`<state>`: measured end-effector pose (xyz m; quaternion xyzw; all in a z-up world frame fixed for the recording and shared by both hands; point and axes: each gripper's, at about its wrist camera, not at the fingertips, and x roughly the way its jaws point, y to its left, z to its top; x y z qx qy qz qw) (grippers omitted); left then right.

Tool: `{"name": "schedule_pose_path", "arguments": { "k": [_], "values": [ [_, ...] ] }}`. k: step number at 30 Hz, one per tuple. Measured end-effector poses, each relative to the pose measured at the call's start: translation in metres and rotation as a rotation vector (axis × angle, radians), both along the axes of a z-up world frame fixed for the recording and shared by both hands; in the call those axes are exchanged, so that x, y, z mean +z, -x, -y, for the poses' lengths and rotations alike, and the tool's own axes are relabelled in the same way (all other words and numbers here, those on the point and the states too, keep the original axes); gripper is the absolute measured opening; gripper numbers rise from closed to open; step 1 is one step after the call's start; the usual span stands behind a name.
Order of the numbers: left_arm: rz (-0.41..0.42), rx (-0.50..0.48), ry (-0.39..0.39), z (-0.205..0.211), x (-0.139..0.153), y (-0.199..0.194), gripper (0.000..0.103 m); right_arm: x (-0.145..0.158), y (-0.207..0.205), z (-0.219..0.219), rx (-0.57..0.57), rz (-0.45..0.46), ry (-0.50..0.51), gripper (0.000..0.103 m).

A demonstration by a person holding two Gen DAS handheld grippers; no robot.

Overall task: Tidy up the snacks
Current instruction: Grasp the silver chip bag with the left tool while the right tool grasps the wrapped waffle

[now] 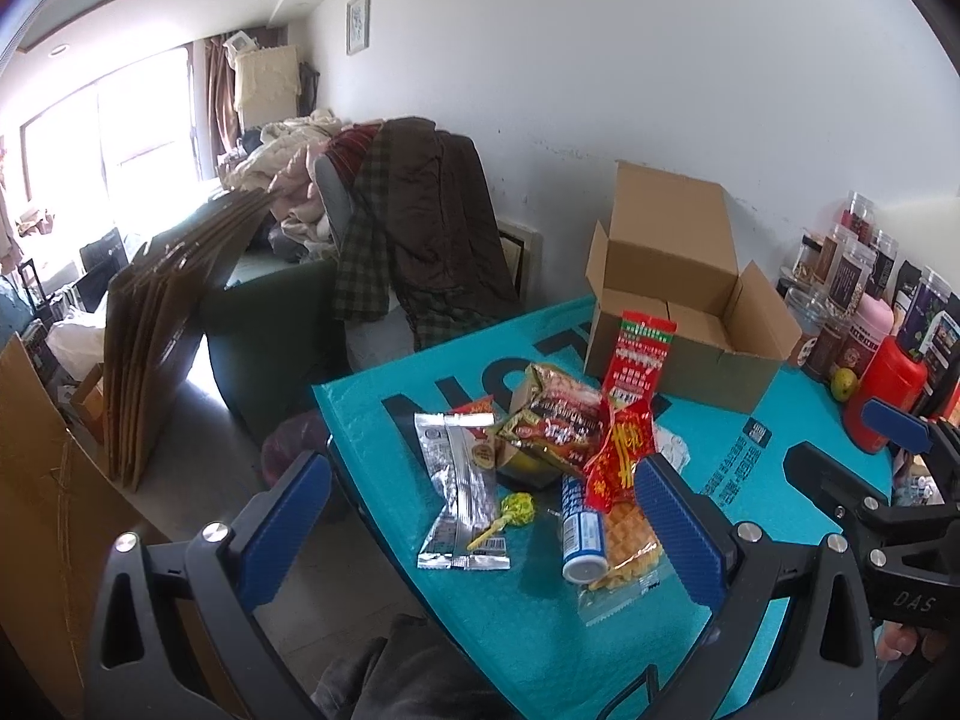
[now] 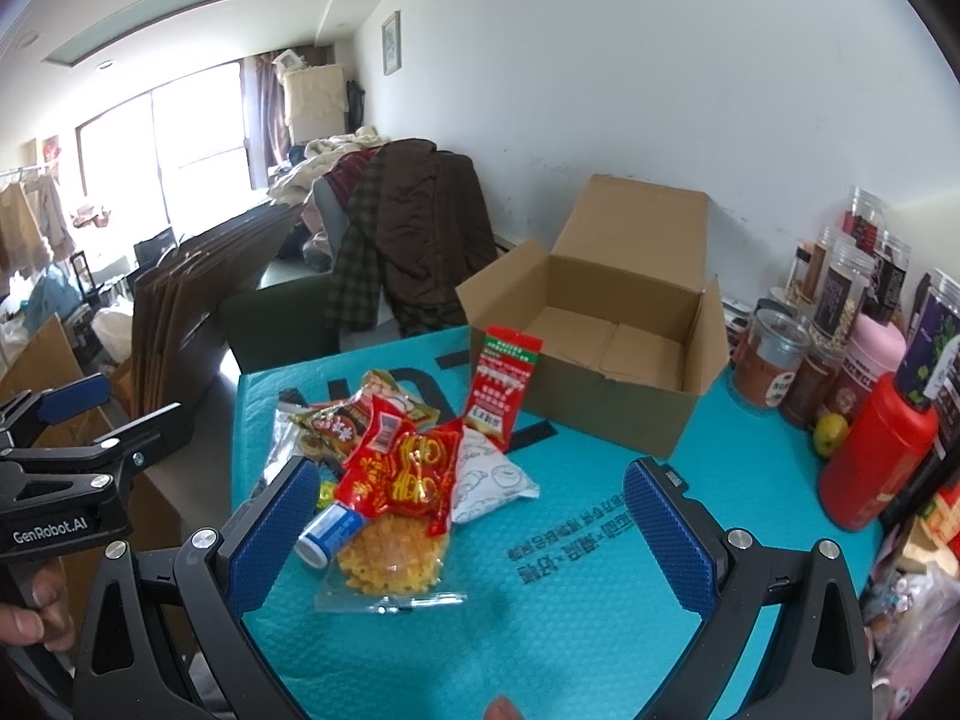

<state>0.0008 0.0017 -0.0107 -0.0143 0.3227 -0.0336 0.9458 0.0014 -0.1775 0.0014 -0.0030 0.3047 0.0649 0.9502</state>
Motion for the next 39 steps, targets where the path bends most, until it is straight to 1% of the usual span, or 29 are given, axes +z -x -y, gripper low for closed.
{"name": "schedule_pose_path", "arguments": {
  "k": [7, 13, 18, 23, 30, 32, 34, 35, 39],
  "values": [
    [-0.055, -0.043, 0.003, -0.008, -0.027, -0.009, 0.103, -0.021, -0.008, -0.012, 0.014, -0.036, -0.008, 0.103],
    [-0.100, -0.071, 0.007, -0.017, -0.051, -0.020, 0.103, -0.055, -0.020, -0.018, 0.011, -0.122, -0.006, 0.103],
    [-0.144, -0.072, 0.021, -0.027, -0.072, -0.031, 0.103, -0.079, -0.025, -0.021, 0.005, -0.179, -0.047, 0.103],
    [-0.190, -0.084, 0.037, -0.033, -0.092, -0.046, 0.103, -0.099, -0.030, -0.025, -0.007, -0.209, -0.056, 0.103],
    [-0.204, -0.098, 0.041, -0.032, -0.108, -0.072, 0.102, -0.115, -0.033, -0.021, -0.036, -0.225, -0.075, 0.103],
    [-0.211, -0.095, 0.044, -0.030, -0.111, -0.079, 0.099, -0.116, -0.034, -0.018, -0.046, -0.230, -0.093, 0.103],
    [-0.222, -0.088, 0.042, -0.029, -0.115, -0.088, 0.093, -0.118, -0.036, -0.015, -0.056, -0.231, -0.107, 0.103],
    [-0.230, -0.087, 0.041, -0.029, -0.118, -0.093, 0.092, -0.118, -0.037, -0.014, -0.058, -0.231, -0.110, 0.103],
    [-0.276, -0.106, 0.049, -0.026, -0.129, -0.108, 0.085, -0.119, -0.041, -0.016, -0.045, -0.235, -0.105, 0.103]
  ]
}}
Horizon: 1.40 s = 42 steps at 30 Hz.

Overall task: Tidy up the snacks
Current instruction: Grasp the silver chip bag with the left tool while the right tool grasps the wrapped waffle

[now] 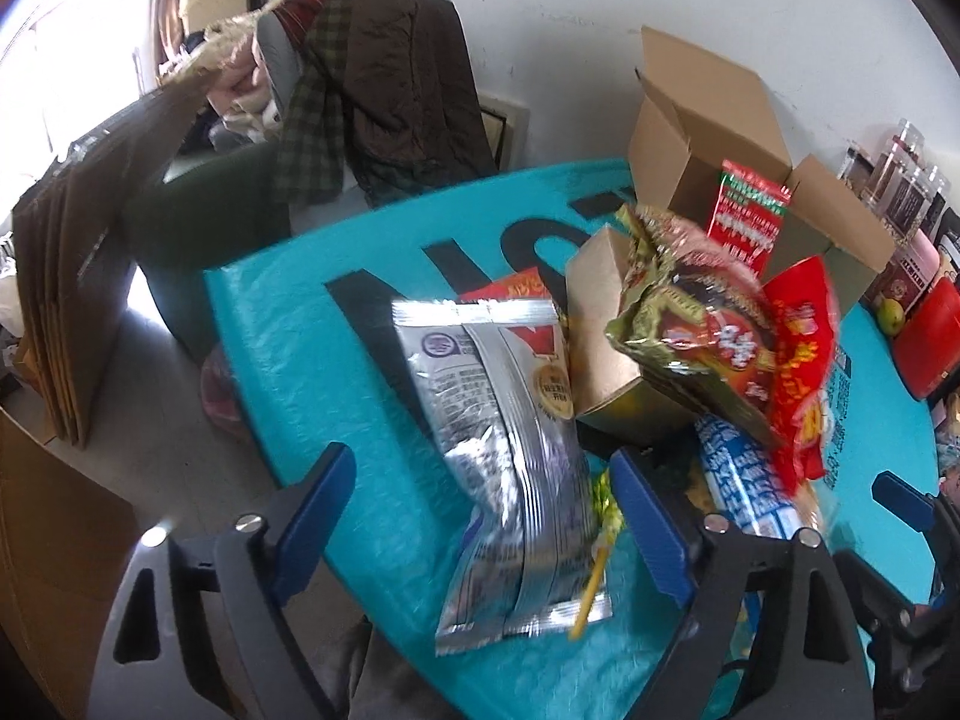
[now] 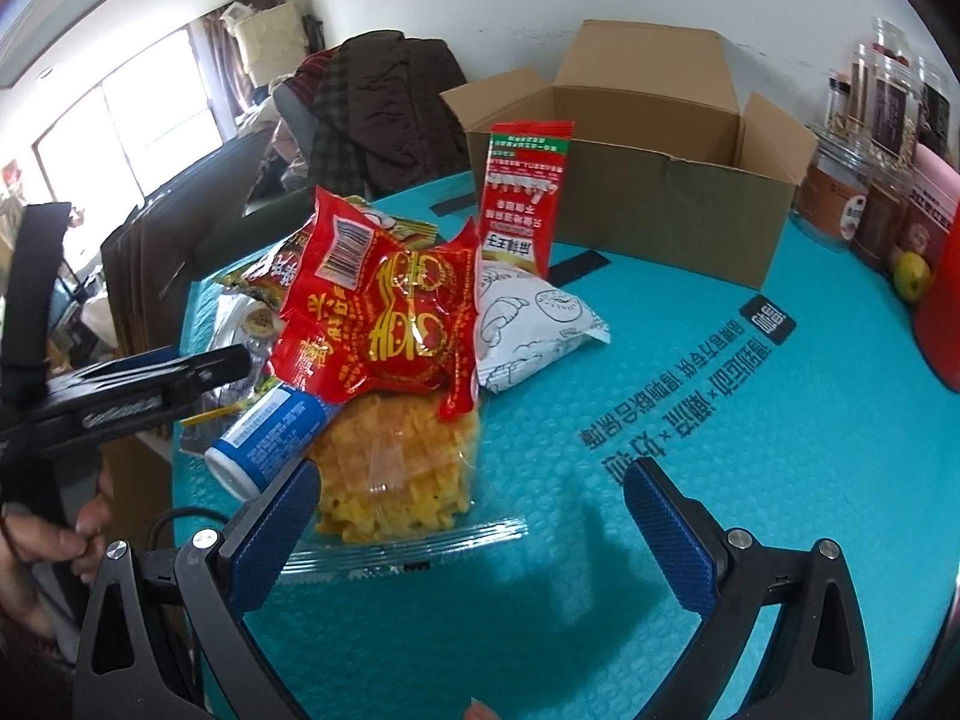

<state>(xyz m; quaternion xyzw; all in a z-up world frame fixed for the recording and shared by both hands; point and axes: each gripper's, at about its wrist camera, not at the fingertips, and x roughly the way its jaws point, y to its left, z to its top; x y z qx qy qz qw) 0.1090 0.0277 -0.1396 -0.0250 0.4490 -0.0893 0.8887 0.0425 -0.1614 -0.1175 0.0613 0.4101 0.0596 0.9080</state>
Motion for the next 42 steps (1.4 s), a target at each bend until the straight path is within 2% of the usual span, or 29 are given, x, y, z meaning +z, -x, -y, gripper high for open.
{"name": "schedule_pose_path", "arguments": {
  "k": [3, 5, 10, 18, 21, 25, 32, 37, 42],
  "values": [
    [-0.032, -0.004, 0.011, -0.001, -0.009, -0.008, 0.073, -0.003, -0.005, -0.005, 0.025, -0.012, 0.009, 0.103],
    [-0.010, -0.019, -0.008, 0.001, -0.009, -0.008, 0.056, -0.006, -0.009, -0.008, 0.041, -0.023, 0.016, 0.103],
    [-0.014, -0.041, 0.030, -0.004, -0.008, -0.007, 0.041, -0.012, -0.018, -0.021, 0.091, -0.048, 0.034, 0.103],
    [-0.022, -0.044, 0.074, -0.012, 0.000, -0.001, 0.041, -0.019, -0.032, -0.036, 0.133, -0.079, 0.042, 0.102],
    [-0.025, -0.047, 0.084, -0.013, 0.003, 0.006, 0.041, -0.023, -0.035, -0.037, 0.141, -0.098, 0.021, 0.088],
    [-0.033, -0.057, 0.086, -0.013, 0.003, 0.014, 0.041, -0.021, -0.030, -0.035, 0.141, -0.086, -0.004, 0.078],
    [-0.058, -0.097, 0.096, -0.005, 0.000, 0.029, 0.041, -0.022, -0.008, -0.026, 0.125, -0.088, -0.010, 0.075],
    [-0.074, -0.152, 0.108, 0.008, 0.001, 0.044, 0.041, -0.020, 0.014, -0.009, 0.101, -0.116, -0.008, 0.075],
    [-0.079, -0.195, 0.086, 0.024, -0.003, 0.047, 0.041, -0.021, 0.027, 0.004, 0.071, -0.152, -0.021, 0.077]
  ]
}}
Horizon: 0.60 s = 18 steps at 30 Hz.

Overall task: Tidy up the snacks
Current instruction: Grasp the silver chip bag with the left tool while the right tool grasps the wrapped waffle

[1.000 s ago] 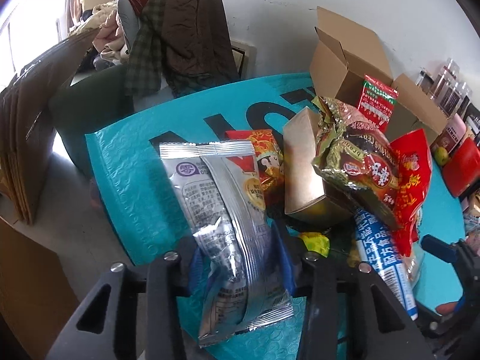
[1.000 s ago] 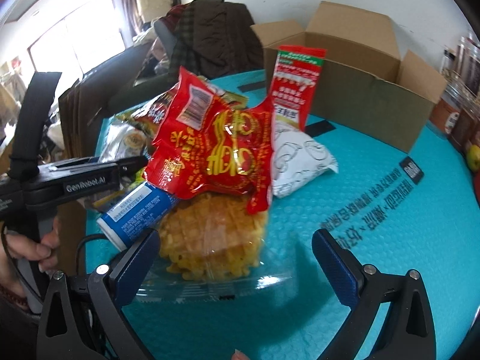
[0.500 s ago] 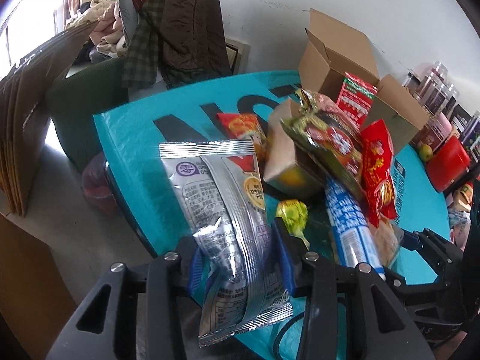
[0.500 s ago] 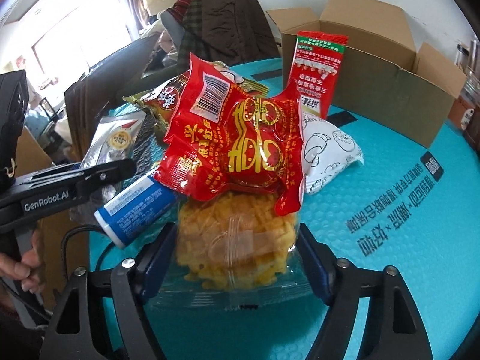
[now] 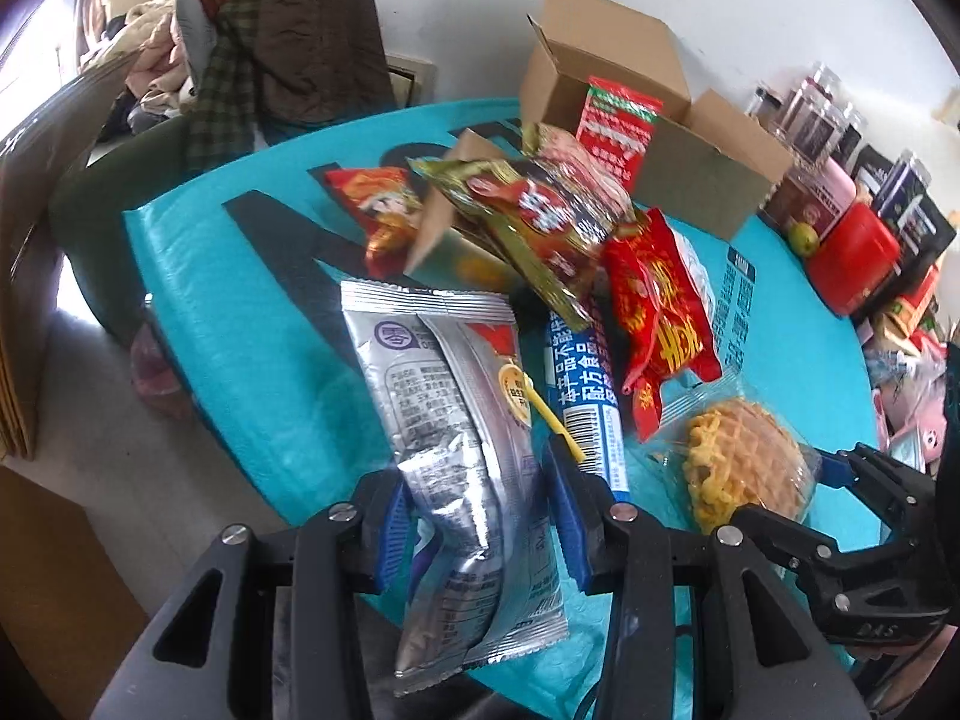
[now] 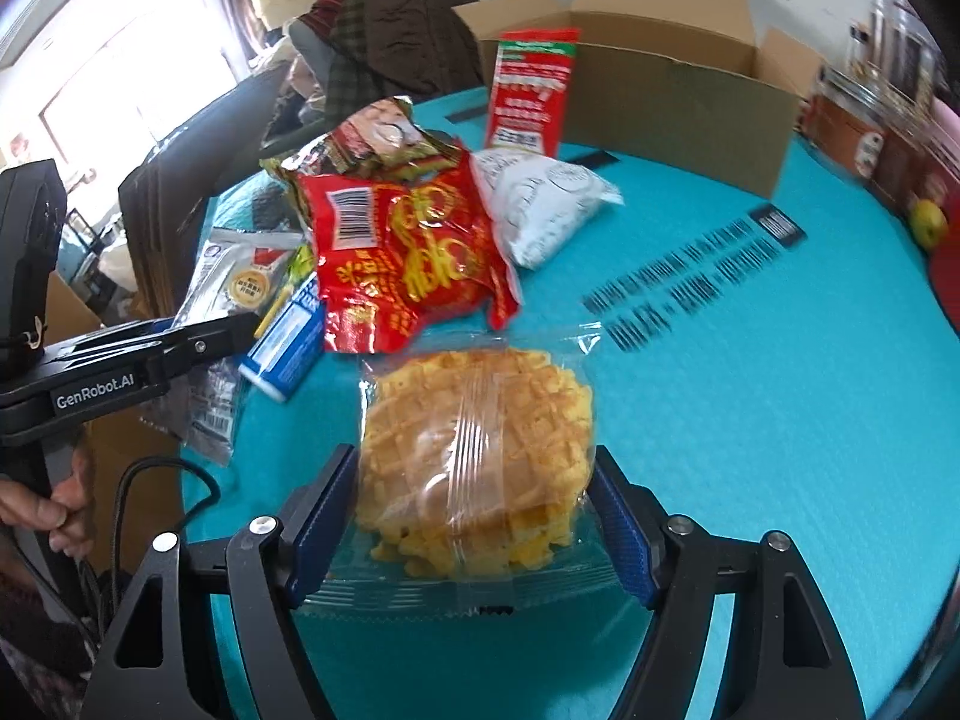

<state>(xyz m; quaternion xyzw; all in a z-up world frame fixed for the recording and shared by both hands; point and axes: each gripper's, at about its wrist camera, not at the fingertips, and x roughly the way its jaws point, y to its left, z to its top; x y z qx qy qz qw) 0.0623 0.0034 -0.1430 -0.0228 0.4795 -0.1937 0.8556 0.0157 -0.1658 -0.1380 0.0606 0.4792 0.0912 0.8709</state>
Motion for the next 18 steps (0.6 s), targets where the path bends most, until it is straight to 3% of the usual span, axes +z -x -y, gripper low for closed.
{"name": "schedule_pose_path", "arguments": {
  "k": [3, 7, 14, 18],
  "values": [
    [0.005, 0.003, -0.014, 0.005, -0.005, -0.003, 0.041, -0.002, 0.001, -0.001, -0.002, 0.002, 0.021, 0.086],
    [0.029, -0.004, -0.066, 0.013, -0.006, -0.002, 0.042, -0.005, -0.001, -0.006, 0.000, 0.007, 0.069, 0.090],
    [0.082, -0.020, -0.171, 0.029, -0.009, -0.003, 0.047, -0.013, -0.005, -0.014, -0.013, 0.005, 0.128, 0.092],
    [0.092, -0.008, -0.148, 0.025, -0.008, -0.005, 0.047, -0.013, -0.003, -0.013, -0.021, 0.020, 0.152, 0.089]
  ]
}}
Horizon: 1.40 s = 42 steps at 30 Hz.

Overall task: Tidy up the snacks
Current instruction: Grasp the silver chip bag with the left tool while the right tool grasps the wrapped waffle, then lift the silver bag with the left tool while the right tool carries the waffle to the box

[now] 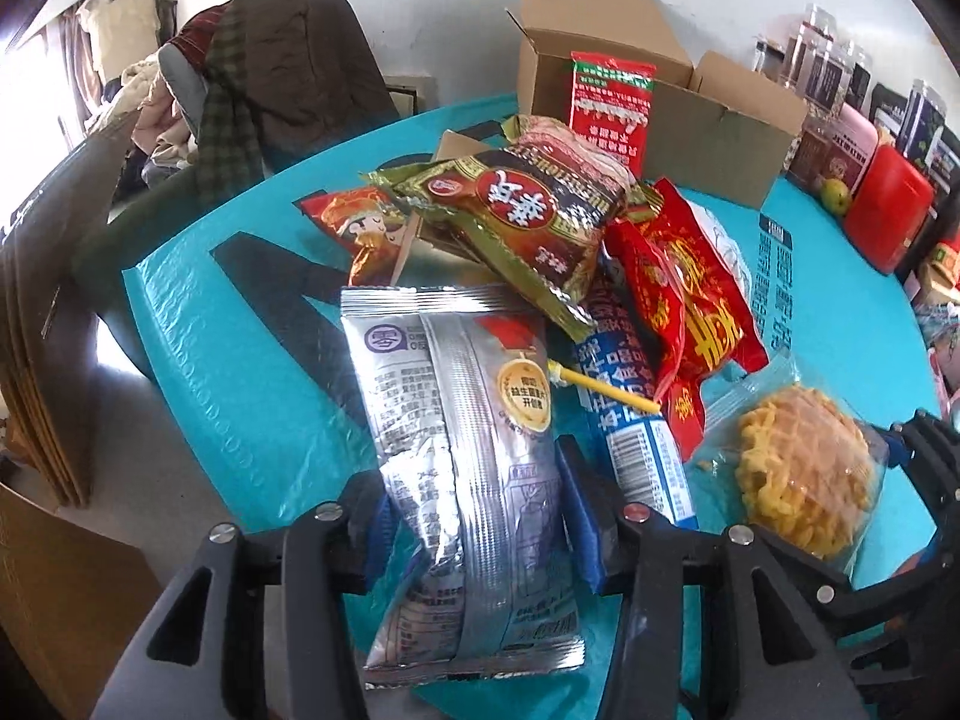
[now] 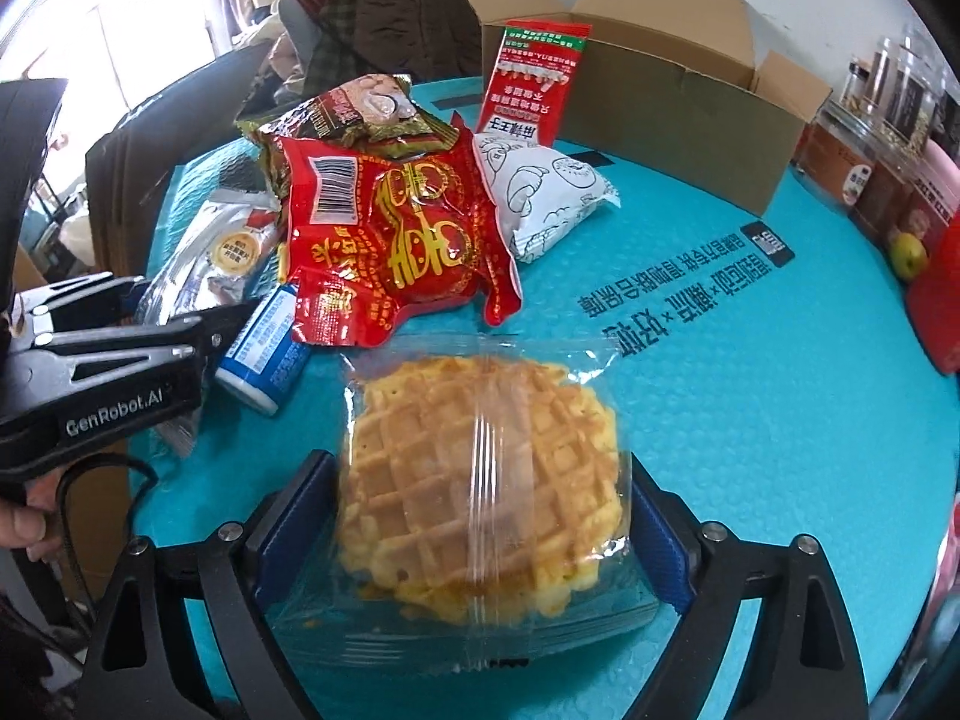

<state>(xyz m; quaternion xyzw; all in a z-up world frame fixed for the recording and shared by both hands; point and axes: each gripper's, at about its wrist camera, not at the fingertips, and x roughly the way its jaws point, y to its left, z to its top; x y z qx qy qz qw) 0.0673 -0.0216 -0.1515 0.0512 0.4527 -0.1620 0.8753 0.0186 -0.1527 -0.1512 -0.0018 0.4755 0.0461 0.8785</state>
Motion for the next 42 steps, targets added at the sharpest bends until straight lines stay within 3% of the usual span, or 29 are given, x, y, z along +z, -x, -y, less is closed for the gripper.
{"name": "schedule_pose_path", "arguments": {
  "k": [6, 21, 42],
  "values": [
    [0.006, 0.040, 0.049, -0.014, 0.005, 0.004, 0.040, 0.001, 0.004, 0.004, -0.028, 0.023, -0.015, 0.079],
    [0.070, 0.024, 0.116, -0.018, 0.046, 0.033, 0.040, 0.029, 0.032, 0.011, -0.022, 0.117, -0.078, 0.078],
    [0.220, -0.103, 0.228, 0.016, 0.131, 0.015, 0.040, 0.124, 0.022, 0.039, -0.061, 0.305, -0.096, 0.078]
  ]
}}
